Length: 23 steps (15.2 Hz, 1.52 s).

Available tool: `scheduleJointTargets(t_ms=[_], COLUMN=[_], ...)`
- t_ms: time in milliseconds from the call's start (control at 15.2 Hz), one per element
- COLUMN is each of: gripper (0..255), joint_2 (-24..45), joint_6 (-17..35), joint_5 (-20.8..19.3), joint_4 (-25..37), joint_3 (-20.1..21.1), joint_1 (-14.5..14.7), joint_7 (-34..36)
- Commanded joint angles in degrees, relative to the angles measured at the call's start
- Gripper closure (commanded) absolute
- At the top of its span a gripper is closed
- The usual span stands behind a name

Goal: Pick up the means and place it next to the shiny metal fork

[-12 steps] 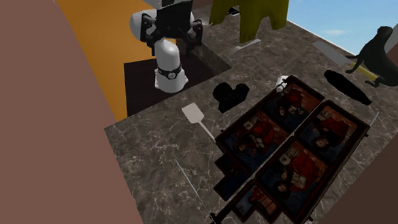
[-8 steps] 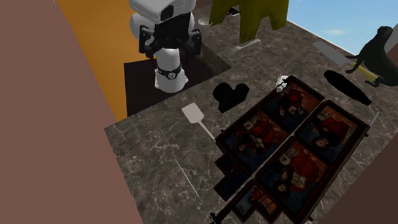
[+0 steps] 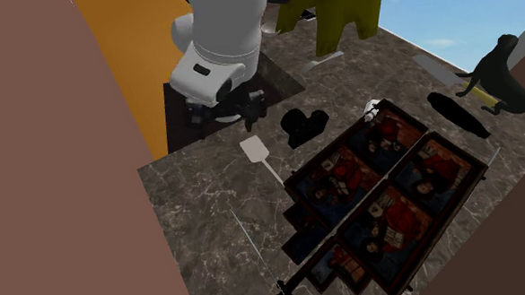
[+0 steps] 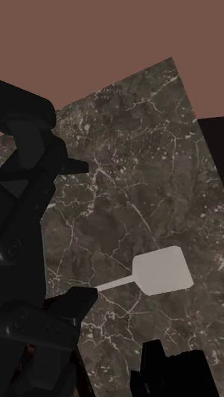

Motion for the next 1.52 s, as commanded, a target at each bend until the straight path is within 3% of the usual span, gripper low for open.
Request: scheduleJointTargets(t_ms=[0,528,990,1452], gripper=[0,0,0,0], joint_2=[4.1,21.22,36.34,39.11], joint_6=[3.1,11.7,14.98,19.18], joint_5=[0.36,4.05,8.62,9.11], joint_4=[1.69,12.0,24.92,23.52], joint_3=[-0.91,-3.02,-2.51,-2.28], joint_1=[0.3,1.16,0.82,0.66], joint_7=[-2.38,-12.08,-20.36,-20.96])
